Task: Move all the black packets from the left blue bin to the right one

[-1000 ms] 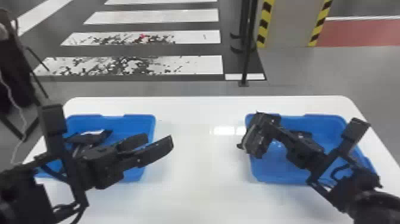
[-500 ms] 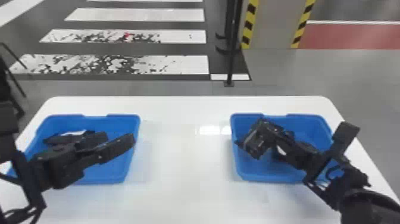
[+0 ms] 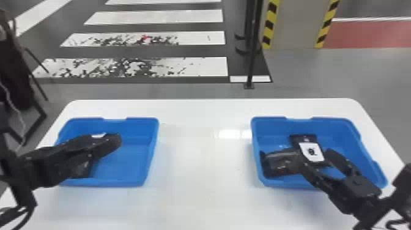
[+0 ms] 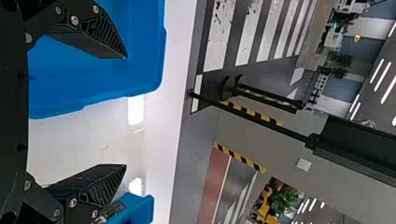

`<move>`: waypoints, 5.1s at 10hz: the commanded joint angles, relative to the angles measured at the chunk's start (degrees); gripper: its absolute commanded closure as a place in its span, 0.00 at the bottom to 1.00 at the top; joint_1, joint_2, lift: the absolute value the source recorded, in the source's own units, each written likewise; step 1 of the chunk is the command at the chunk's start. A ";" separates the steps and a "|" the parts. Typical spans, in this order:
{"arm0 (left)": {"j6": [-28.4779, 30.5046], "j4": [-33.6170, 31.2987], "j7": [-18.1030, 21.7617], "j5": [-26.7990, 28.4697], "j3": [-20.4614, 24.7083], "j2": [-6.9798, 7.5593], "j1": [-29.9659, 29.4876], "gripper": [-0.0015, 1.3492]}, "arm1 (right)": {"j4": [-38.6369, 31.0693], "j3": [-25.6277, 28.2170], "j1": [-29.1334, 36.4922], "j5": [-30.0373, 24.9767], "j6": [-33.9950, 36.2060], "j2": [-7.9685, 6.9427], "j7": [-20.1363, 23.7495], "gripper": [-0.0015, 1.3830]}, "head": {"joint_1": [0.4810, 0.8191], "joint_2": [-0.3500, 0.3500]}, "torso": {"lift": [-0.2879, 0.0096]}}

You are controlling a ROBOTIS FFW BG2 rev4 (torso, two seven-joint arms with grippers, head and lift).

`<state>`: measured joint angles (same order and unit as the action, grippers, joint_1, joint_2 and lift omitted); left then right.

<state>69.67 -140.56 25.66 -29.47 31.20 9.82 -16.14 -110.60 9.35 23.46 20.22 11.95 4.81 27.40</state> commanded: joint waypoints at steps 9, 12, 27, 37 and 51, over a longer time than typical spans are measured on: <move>8.93 16.18 -2.20 18.84 3.53 4.07 15.72 0.17 | -9.15 -3.07 14.22 0.34 -4.93 -4.37 -0.07 0.08 | 0.63 1.00 | 0.45; 8.51 30.80 -3.51 19.75 -0.47 5.65 24.30 0.17 | -8.58 -3.18 14.08 0.80 -3.66 -4.37 0.11 0.09 | 0.63 1.00 | 0.45; 10.06 64.41 -10.81 27.30 -12.01 8.90 45.25 0.58 | -6.33 -3.29 13.38 3.77 -2.25 -4.10 1.34 0.11 | 0.63 1.00 | 0.45; 4.86 27.99 -5.54 16.67 -10.29 8.03 21.90 0.89 | -6.90 -3.18 13.66 4.69 -1.83 -3.84 1.69 0.12 | 0.63 0.95 | 0.45; -0.63 10.27 4.22 0.33 -33.49 4.77 12.20 0.89 | -7.04 -16.66 -0.68 20.57 5.76 1.70 3.09 0.12 | 0.63 0.56 | 0.45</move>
<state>68.92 -130.41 29.87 -28.92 -1.77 14.59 -4.12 -117.73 -7.19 23.04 40.68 17.72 6.47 30.46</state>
